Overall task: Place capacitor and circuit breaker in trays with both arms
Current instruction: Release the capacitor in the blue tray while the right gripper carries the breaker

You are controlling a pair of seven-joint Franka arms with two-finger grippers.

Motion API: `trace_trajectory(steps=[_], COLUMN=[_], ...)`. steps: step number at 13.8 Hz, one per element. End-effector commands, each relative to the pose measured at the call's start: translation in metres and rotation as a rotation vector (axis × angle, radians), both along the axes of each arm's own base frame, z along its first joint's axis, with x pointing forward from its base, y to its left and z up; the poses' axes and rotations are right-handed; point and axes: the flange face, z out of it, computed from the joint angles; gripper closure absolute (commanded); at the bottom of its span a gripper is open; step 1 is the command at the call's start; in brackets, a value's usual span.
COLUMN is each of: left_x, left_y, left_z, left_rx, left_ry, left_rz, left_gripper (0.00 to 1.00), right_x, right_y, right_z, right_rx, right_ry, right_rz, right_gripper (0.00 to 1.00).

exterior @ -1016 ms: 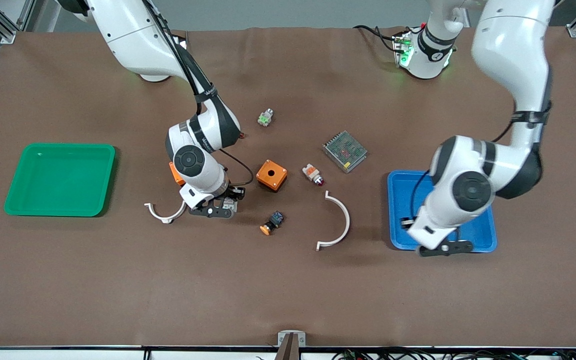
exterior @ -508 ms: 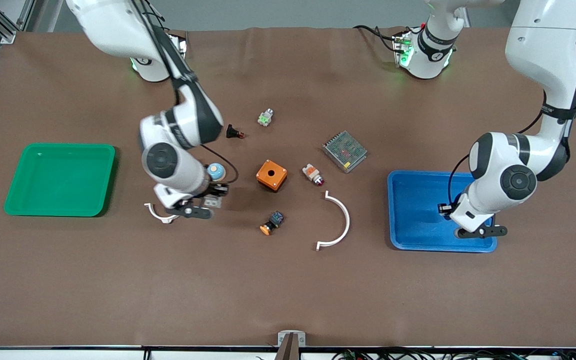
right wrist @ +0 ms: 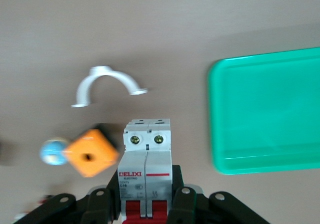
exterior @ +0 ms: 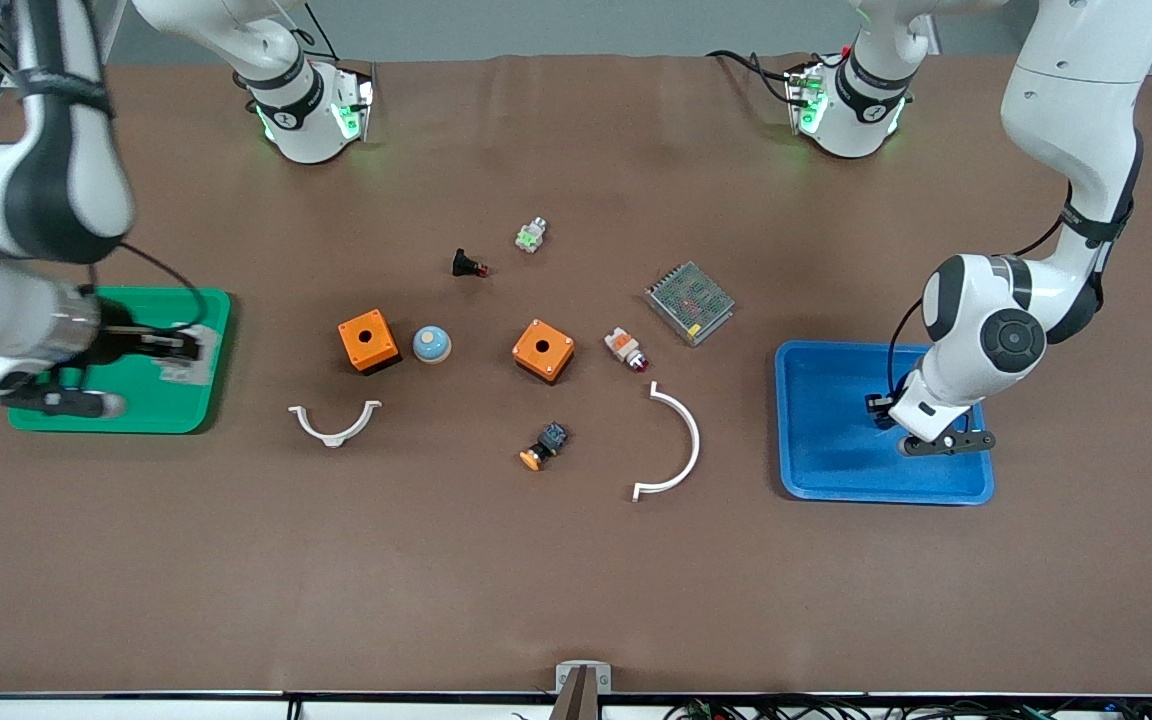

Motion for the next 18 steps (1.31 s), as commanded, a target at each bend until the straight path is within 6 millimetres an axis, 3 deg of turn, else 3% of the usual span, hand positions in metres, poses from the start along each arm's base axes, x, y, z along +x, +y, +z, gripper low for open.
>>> trace_trajectory(steps=[1,4,5,7,8,9,13,15,18], left_x=[0.007,0.026,0.035,0.051,0.053,0.048,0.007,-0.013,-0.040], left_y=[-0.002,0.007,0.008,0.008,0.007,0.010,0.008,0.008,0.009], left_z=[0.035,0.110,0.145,0.206,0.230,0.270,0.365,0.392,0.418], left_rx=[0.003,0.009,0.016,0.035,0.037,0.045,0.058,0.066,0.051], left_ry=[-0.061,-0.168,-0.185,-0.153,-0.119,-0.104,-0.118,-0.102,-0.070], left_rz=[0.003,0.009,0.015,0.028,0.047,0.044,0.021,-0.034,-0.062], left_gripper=[0.00,0.00,0.00,0.00,0.00,0.00,0.00,0.00,0.00], right_x=[-0.010,-0.024,-0.029,-0.044,-0.051,-0.061,-0.061,-0.062,-0.068], right_y=[-0.077,-0.148,-0.167,-0.195,-0.199,-0.202,-0.206,-0.212,-0.213], right_z=[-0.025,-0.055,-0.067,-0.107,-0.125,-0.147,-0.184,-0.201,-0.208], right_rx=[-0.001,0.031,0.035,0.046,0.037,0.018,-0.020,-0.034,-0.031], right_ry=[0.030,0.061,0.061,0.053,0.040,0.014,-0.001,-0.003,0.007], right_rz=[0.019,0.055,0.062,0.118,0.116,0.111,0.114,0.109,0.103], right_gripper=[0.81,0.81,0.81,0.81,0.81,0.81,0.81,0.80,0.78])
